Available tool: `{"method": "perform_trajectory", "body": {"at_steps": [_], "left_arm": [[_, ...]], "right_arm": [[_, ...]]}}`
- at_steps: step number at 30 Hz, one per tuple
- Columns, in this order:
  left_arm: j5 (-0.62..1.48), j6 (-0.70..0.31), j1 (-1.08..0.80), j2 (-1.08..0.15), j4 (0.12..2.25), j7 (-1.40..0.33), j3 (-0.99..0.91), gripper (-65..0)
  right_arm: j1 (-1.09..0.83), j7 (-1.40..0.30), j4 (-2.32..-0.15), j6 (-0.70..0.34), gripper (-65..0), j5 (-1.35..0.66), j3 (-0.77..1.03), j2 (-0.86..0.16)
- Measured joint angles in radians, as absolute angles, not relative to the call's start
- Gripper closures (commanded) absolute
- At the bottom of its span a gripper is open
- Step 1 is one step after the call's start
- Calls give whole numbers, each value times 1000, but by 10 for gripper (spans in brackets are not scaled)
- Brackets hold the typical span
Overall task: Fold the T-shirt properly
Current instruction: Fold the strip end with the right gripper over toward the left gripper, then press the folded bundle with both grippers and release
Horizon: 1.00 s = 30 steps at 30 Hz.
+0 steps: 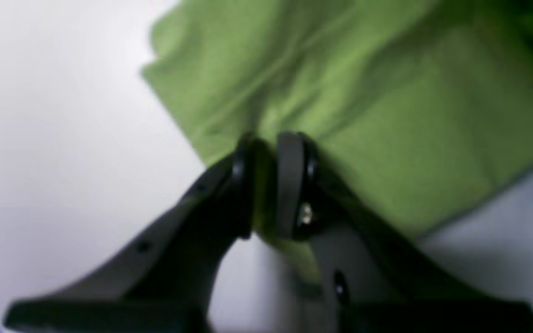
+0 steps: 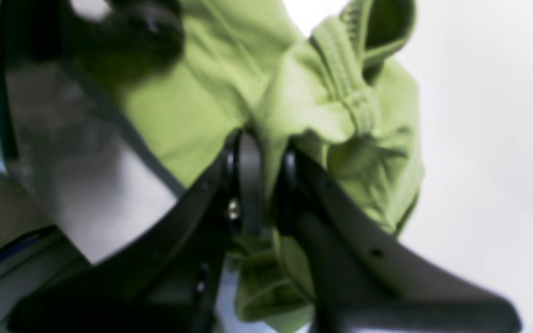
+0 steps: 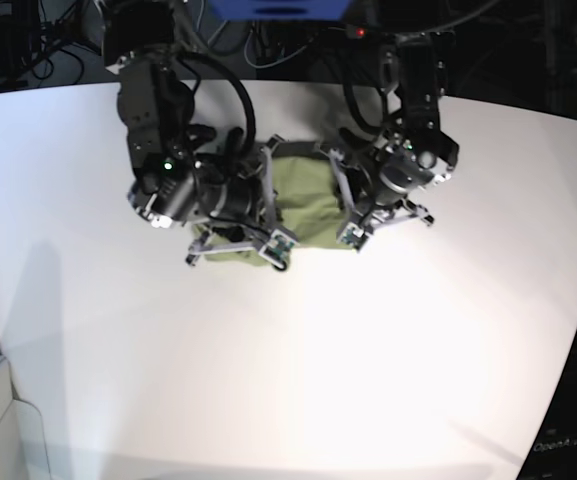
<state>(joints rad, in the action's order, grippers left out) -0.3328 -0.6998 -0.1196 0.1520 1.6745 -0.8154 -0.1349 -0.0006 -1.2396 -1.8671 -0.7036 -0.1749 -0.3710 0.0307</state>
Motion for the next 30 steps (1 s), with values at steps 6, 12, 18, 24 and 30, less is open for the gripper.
{"method": "perform_trajectory", "body": {"at_steps": [6,12,18,24,30], "left_arm": [[-332,-700,-114,152,1743,-812,-134,-78],[-326,-703,-120,153,1865,-904,-154,-78],[-340,-696,-144,130,1729,-891,-289,-78],[-324,-699,-98,139,1618,-852,-303,-78],[-306,-693,-53,153,1550,-822,-303,-78]], "right_arm": [[-4,-1241,-1867,-704,-15,-175,-371,31],[-6,-1240,-1867,-704,-13,-175,-371,31],[-5,-1240,-1867,-704,-12,-175,-371,34],[-3,-1241,-1869,-704,-12,-181,-371,54],[-3,-1245,-1869,-704,-15,-182,-382,99]]}}
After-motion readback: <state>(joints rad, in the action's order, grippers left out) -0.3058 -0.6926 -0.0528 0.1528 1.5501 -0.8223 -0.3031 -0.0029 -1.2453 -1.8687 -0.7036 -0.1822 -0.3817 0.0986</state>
